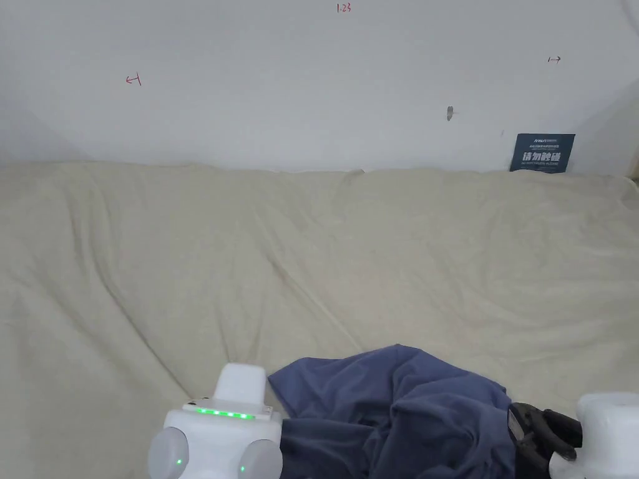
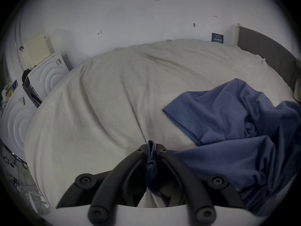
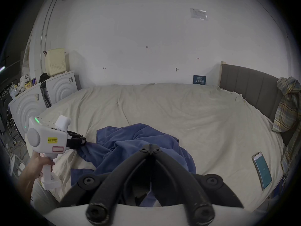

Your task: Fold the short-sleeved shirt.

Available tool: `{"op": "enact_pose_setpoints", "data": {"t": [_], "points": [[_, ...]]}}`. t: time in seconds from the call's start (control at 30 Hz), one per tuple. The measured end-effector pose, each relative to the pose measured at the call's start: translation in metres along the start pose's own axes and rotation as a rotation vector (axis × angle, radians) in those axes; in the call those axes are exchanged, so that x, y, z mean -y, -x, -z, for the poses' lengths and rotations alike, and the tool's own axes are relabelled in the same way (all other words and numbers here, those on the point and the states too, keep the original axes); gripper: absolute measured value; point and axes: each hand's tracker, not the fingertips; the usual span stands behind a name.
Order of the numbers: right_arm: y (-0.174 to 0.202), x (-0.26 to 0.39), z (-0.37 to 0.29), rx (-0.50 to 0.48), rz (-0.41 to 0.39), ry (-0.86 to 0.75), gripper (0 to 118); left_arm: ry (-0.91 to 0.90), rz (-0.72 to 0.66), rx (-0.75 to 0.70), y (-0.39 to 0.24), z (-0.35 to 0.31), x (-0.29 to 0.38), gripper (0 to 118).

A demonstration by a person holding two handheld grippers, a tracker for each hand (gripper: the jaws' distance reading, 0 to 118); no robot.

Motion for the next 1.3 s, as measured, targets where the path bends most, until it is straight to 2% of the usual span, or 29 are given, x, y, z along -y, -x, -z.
{"op": "enact_pose_setpoints", "data": {"t": [0.17, 0.27, 0.33, 0.4, 0.47, 0.5, 0.53, 0.57, 0.6, 0.63, 0.67, 0.83, 0.87, 0.93, 0.97, 1.0, 1.07, 1.1, 1.13, 1.17, 1.2, 1.23, 1.27, 1.3], "points": [[-0.009, -0.017, 0.003, -0.003, -0.039, -0.01, 0, -0.066, -0.118, 0.026, 0.019, -0.034, -0.007, 8], [-0.016, -0.033, 0.011, -0.023, -0.052, -0.019, 0, -0.133, -0.097, 0.022, 0.021, -0.064, -0.011, 8], [-0.022, -0.046, 0.021, -0.062, -0.065, -0.036, 0, -0.141, -0.074, 0.02, 0.02, -0.075, -0.013, 8], [-0.029, -0.061, 0.042, -0.175, -0.056, -0.003, 0, -0.195, -0.114, 0.061, 0.021, -0.08, -0.011, 8], [-0.031, -0.077, 0.073, -0.269, -0.073, 0.078, 0, -0.153, -0.079, 0.034, 0.017, -0.08, -0.012, 8], [-0.03, -0.084, 0.092, -0.26, -0.092, 0.103, 0, -0.171, -0.079, 0.024, 0.016, -0.078, -0.009, 8], [-0.027, -0.091, 0.108, -0.269, -0.109, 0.148, 6, -0.169, -0.077, 0.026, 0.016, -0.076, -0.008, 8], [-0.024, -0.097, 0.128, -0.284, -0.133, 0.205, 23, -0.147, -0.064, 0.027, 0.015, -0.072, -0.008, 8], [-0.021, -0.101, 0.146, -0.33, -0.152, 0.238, 63, -0.146, -0.065, 0.016, 0.014, -0.069, -0.006, 8], [-0.018, -0.103, 0.164, -0.377, -0.166, 0.289, 90, -0.142, -0.064, 0.009, 0.014, -0.067, -0.005, 8], [-0.015, -0.104, 0.184, -0.381, -0.172, 0.336, 104, -0.136, -0.066, 0.014, 0.015, -0.065, -0.004, 8], [-0.006, -0.103, 0.26, -0.363, -0.135, 0.486, 103, -0.11, -0.088, 0.018, 0.023, -0.061, -0.004, 8], [-0.008, -0.098, 0.273, -0.377, -0.149, 0.533, 103, -0.107, -0.091, 0.021, 0.024, -0.061, -0.004, 8], [-0.001, -0.088, 0.292, -0.306, -0.183, 0.593, 103, -0.094, -0.09, 0.024, 0.025, -0.058, -0.004, 8], [0.001, -0.083, 0.299, -0.301, -0.218, 0.62, 103, -0.091, -0.088, 0.022, 0.024, -0.056, -0.004, 8], [-0.002, -0.076, 0.306, -0.302, -0.235, 0.637, 101, -0.091, -0.088, 0.021, 0.024, -0.055, -0.004, 8], [-0.001, -0.068, 0.308, -0.366, -0.218, 0.685, 98, -0.081, -0.088, 0.02, 0.024, -0.053, -0.004, 8], [0.003, -0.067, 0.3, -0.336, -0.207, 0.674, 88, -0.081, -0.086, 0.017, 0.023, -0.052, -0.003, 8], [0.006, -0.067, 0.291, -0.26, -0.281, 0.619, 75, -0.077, -0.078, 0.014, 0.023, -0.051, -0.003, 8], [0.005, -0.068, 0.288, -0.257, -0.36, 0.602, 61, -0.072, -0.068, 0.01, 0.022, -0.05, -0.003, 8], [0.002, -0.069, 0.285, -0.293, -0.373, 0.608, 36, -0.068, -0.061, 0.006, 0.021, -0.049, -0.003, 8], [-0.005, -0.074, 0.283, -0.323, -0.3, 0.633, 14, -0.06, -0.054, 0.0, 0.021, -0.05, -0.004, 8], [-0.008, -0.076, 0.282, -0.319, -0.248, 0.651, 6, -0.062, -0.053, -0.001, 0.02, -0.051, -0.004, 8], [-0.013, -0.079, 0.279, -0.332, -0.215, 0.653, 6, -0.068, -0.055, -0.002, 0.021, -0.054, -0.004, 8]]}}
